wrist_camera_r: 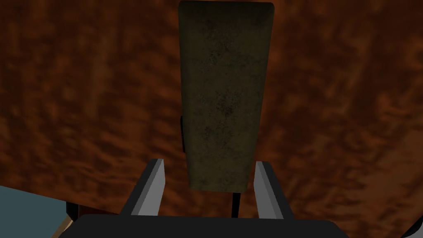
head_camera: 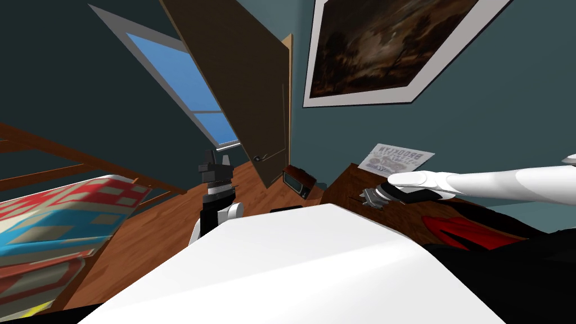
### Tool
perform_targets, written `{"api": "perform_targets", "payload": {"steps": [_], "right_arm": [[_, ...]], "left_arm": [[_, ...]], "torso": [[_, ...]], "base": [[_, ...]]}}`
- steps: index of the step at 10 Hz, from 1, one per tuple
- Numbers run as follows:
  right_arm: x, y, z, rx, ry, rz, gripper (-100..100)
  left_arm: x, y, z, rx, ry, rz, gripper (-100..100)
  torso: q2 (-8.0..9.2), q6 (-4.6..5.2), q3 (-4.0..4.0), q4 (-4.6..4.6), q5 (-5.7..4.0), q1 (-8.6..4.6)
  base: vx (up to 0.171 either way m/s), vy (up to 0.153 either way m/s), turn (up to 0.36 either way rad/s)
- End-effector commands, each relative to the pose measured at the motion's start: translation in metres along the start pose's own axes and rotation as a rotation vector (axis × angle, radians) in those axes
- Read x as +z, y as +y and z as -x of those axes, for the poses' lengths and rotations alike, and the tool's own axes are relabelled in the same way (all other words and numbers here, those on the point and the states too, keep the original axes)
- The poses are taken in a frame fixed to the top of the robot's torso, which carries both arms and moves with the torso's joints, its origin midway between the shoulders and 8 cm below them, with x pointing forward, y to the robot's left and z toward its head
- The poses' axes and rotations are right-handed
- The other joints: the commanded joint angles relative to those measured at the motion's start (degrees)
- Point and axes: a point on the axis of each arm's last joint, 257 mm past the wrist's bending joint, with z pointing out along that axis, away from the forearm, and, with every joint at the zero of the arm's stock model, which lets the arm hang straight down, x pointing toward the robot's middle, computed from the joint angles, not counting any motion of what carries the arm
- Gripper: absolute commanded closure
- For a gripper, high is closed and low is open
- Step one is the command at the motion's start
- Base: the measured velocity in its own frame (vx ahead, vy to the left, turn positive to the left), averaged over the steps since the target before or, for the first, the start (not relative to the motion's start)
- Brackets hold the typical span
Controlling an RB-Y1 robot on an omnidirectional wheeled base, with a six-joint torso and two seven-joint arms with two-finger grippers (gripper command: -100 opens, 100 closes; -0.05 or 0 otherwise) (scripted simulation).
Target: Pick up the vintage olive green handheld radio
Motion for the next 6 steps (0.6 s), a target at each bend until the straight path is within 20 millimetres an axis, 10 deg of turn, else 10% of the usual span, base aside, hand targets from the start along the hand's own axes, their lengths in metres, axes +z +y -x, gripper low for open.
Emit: {"api": "perform_targets", "payload": {"steps": [1,4,5,6], "right_arm": [[0.0,0.0,0.0,0.0,0.0,0.0,100],[0.0,0.0001,0.0001,0.0,0.0,0.001,100],[0.0,0.0001,0.0001,0.0,0.0,0.0,0],[-0.0055,-0.0041,-0.002,0.005,0.001,0.0,100]], "left_arm": [[0.0,0.0,0.0,0.0,0.0,0.0,0],[0.0,0.0,0.0,0.0,0.0,0.0,0],[0.0,0.0,0.0,0.0,0.0,0.0,0],[0.0,0.0,0.0,0.0,0.0,0.0,0]], "torso": [[0.0,0.0,0.0,0.0,0.0,0.0],[0.03,0.0,0.02,0.01,-0.02,-0.03],[0.03,0.0,0.02,0.01,-0.02,-0.03],[0.03,0.0,0.02,0.01,-0.02,-0.03]], "base": [[0.0,0.0,0.0],[0.0,0.0,0.0],[0.0,0.0,0.0],[-0.026,0.011,0.048]]}}
